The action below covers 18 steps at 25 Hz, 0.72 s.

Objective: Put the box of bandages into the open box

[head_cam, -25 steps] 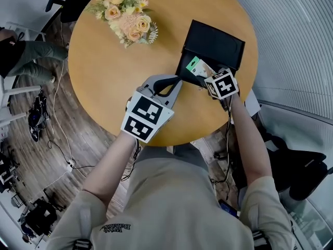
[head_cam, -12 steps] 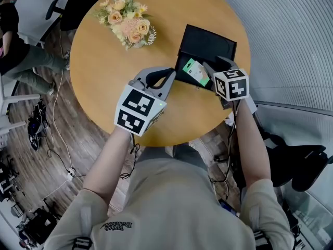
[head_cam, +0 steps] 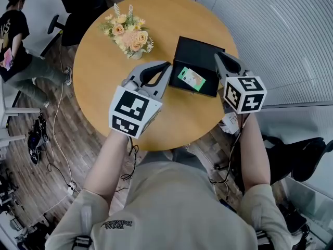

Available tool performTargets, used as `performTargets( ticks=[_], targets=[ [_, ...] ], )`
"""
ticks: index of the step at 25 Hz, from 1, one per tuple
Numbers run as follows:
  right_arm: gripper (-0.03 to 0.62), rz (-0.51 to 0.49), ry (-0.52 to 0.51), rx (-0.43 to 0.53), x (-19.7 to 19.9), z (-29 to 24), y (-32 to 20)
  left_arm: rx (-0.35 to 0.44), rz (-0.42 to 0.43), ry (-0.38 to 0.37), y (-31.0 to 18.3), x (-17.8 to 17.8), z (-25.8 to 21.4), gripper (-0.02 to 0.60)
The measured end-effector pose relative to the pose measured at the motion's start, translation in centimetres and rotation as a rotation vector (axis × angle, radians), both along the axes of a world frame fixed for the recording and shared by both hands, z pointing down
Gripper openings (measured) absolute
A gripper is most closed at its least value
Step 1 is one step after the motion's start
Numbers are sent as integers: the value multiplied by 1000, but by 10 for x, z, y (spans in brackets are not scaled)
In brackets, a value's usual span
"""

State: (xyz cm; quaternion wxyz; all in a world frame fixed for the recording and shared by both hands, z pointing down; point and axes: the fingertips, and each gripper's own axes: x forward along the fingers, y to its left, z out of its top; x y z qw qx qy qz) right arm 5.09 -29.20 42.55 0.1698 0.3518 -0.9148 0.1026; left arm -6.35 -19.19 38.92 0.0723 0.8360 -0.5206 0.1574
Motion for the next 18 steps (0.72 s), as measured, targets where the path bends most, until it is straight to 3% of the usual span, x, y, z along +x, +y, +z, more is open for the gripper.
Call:
performTargets(
  ticks=[6, 9, 12, 18],
  targets=[
    [32, 28, -163, 151, 18, -103, 34, 110, 7, -27, 17, 5, -50, 21],
    [31, 29, -235, 211, 29, -149, 57, 146, 15, 7, 29, 7, -75, 21],
    [31, 25, -211, 298, 38, -184, 81, 194, 32, 56, 41, 9, -104, 21],
    [31, 15, -217, 429, 52, -240, 125, 311, 32, 53, 66, 8, -159, 21]
  ],
)
